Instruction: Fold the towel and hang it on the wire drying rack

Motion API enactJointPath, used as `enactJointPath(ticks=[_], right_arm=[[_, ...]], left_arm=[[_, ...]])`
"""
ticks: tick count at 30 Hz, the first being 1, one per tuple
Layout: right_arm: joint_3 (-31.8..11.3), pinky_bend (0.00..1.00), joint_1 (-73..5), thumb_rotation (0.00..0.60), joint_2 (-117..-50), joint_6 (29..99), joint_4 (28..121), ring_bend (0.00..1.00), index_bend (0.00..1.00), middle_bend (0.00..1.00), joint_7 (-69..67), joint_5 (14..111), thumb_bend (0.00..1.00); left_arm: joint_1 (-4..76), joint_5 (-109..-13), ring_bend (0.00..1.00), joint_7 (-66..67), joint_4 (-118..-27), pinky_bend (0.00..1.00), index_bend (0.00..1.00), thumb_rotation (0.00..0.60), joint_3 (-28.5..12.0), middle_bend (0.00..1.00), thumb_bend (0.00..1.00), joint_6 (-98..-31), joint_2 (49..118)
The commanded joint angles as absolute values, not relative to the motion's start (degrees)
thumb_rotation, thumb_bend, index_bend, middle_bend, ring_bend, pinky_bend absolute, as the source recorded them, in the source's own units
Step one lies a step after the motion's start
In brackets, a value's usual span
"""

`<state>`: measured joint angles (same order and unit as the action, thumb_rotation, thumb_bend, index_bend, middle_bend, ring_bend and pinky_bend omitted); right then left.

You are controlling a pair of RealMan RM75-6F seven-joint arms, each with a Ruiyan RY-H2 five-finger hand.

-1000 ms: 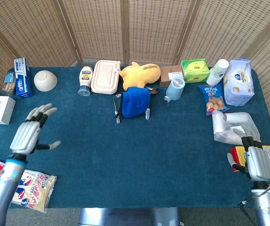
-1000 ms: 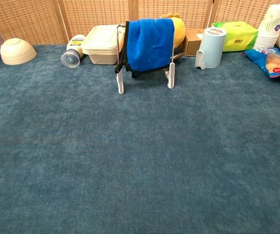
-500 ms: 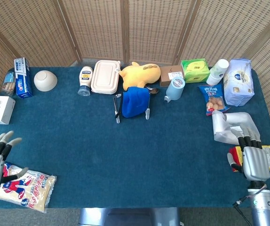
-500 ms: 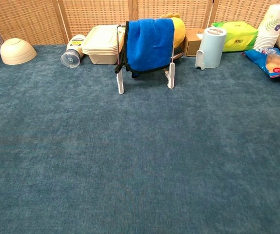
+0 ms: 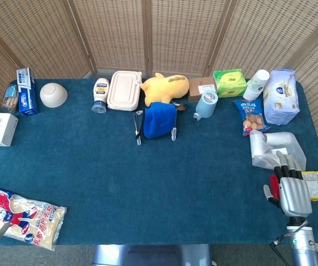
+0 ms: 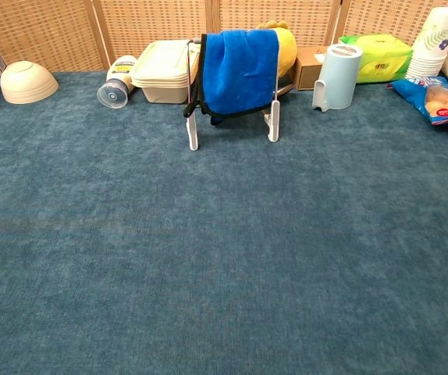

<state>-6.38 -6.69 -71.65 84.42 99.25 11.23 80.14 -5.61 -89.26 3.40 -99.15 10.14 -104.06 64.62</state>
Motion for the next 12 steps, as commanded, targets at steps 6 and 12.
enactJointPath(ticks=[6, 12], right_arm=[[-6.0, 0.0, -5.8, 0.6, -71.2, 86.3, 98.7, 0.0, 0.17, 0.05, 8.3, 82.4, 0.36], [-5.6, 0.0, -5.3, 0.6, -71.1, 87.0, 98.5, 0.0, 0.17, 0.05, 7.3, 83.2, 0.36]], left_arm=[[-6.9, -92.2, 0.0, 2.9, -99.7, 0.0, 0.25, 0.6, 8.5, 0.12, 0.11, -105.5, 65.0], [-7.3, -92.8, 0.0, 3.4, -100.3, 0.0, 0.26, 0.6, 8.1, 0.12, 0.11, -104.8, 64.7]])
